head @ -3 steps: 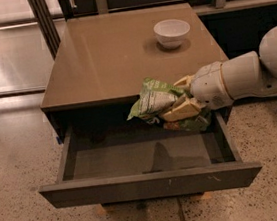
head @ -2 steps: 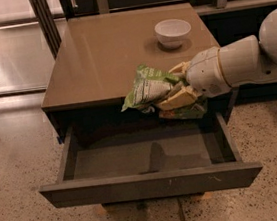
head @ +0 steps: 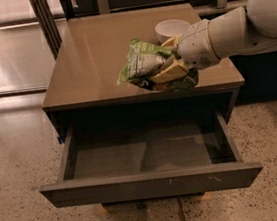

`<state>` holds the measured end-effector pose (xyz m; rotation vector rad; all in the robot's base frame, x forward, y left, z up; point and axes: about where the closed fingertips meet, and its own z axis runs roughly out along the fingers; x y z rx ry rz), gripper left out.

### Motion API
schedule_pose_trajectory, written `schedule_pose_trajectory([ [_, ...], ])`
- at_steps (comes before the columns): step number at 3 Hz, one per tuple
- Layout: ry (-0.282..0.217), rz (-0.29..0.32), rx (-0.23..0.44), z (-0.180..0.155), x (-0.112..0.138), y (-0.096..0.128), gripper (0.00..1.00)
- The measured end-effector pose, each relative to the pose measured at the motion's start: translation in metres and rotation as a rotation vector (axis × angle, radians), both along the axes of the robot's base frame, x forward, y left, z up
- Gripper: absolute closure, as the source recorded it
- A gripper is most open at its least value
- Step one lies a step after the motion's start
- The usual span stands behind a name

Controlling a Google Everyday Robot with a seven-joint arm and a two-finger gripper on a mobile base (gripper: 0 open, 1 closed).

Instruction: Pick green rice chip bag from top drawer and place on counter

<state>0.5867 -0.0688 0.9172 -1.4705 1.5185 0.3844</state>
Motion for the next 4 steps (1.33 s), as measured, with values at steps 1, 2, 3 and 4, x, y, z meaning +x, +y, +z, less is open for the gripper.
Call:
schedule_pose_trajectory([
  [1, -0.021, -0.007, -0.012, 0.003, 0.036, 0.005, 1.0],
  [2, -0.023, -0.008, -0.038, -0.001, 0.068, 0.014, 1.0],
  [3, -0.006, -0.004, -0.054, -0.012, 0.092, 0.022, 1.0],
  [4, 0.012, 0.002, -0.073, -0.024, 0.112, 0.03, 1.0],
])
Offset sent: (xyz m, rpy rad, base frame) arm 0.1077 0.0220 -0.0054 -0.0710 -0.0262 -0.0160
